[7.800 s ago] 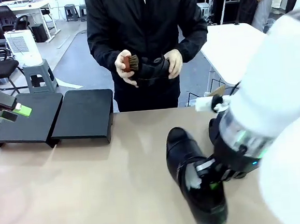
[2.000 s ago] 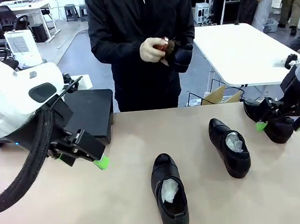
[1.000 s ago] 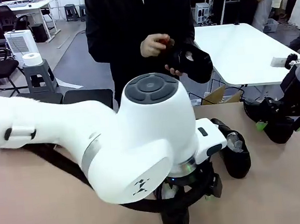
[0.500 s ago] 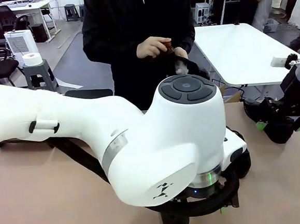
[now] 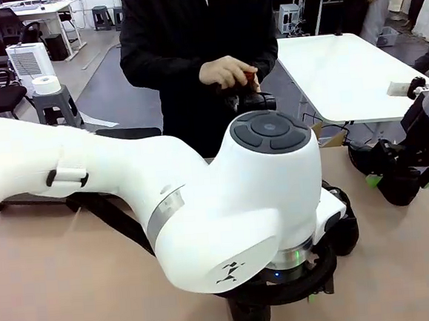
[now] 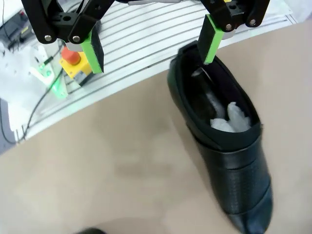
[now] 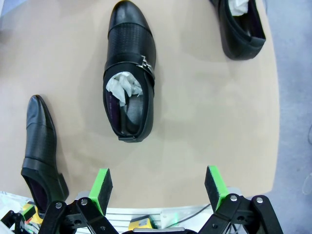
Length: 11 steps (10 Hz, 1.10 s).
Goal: Organize the shoes by placing them on the stand.
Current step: Place the Shoe from the middle of the table onto the Shoes Stand.
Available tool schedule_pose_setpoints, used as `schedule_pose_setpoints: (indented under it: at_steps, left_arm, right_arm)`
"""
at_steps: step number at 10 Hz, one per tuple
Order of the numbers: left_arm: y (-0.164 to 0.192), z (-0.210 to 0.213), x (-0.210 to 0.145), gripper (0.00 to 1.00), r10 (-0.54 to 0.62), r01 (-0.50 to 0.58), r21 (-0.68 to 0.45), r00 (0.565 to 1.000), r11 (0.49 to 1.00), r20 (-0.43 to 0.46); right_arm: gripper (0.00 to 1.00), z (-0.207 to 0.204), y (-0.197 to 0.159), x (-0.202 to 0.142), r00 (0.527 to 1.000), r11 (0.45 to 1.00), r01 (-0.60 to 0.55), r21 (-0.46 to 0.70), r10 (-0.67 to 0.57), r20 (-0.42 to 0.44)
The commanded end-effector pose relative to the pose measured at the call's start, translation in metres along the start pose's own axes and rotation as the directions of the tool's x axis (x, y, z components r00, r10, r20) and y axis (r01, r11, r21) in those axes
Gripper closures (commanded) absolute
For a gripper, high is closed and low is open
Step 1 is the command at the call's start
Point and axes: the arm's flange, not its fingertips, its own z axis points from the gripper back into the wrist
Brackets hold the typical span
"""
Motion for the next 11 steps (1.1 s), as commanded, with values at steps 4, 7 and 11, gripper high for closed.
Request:
schedule_pose_setpoints:
  at_steps: [4, 7, 11]
  left_arm:
    - [-0.017, -0.038, 0.031, 0.00, 0.236, -0.233, 0.089, 0.971, 0.968, -0.023]
    - [-0.016, -0.058, 0.034, 0.00, 0.283, -0.284, 0.125, 0.959, 0.951, 0.023]
    - [-0.017, -0.066, 0.032, 0.30, 0.306, -0.304, 0.146, 0.952, 0.941, 0.011]
  right_arm:
    - [0.00, 0.000, -0.001, 0.000, 1.000, 1.000, -0.003, 0.010, 0.003, -0.004]
    - [0.00, 0.000, -0.001, 0.000, 1.000, 1.000, -0.003, 0.010, 0.003, -0.004]
    - [0.00, 0.000, -0.001, 0.000, 1.000, 1.000, -0.003, 0.010, 0.003, -0.004]
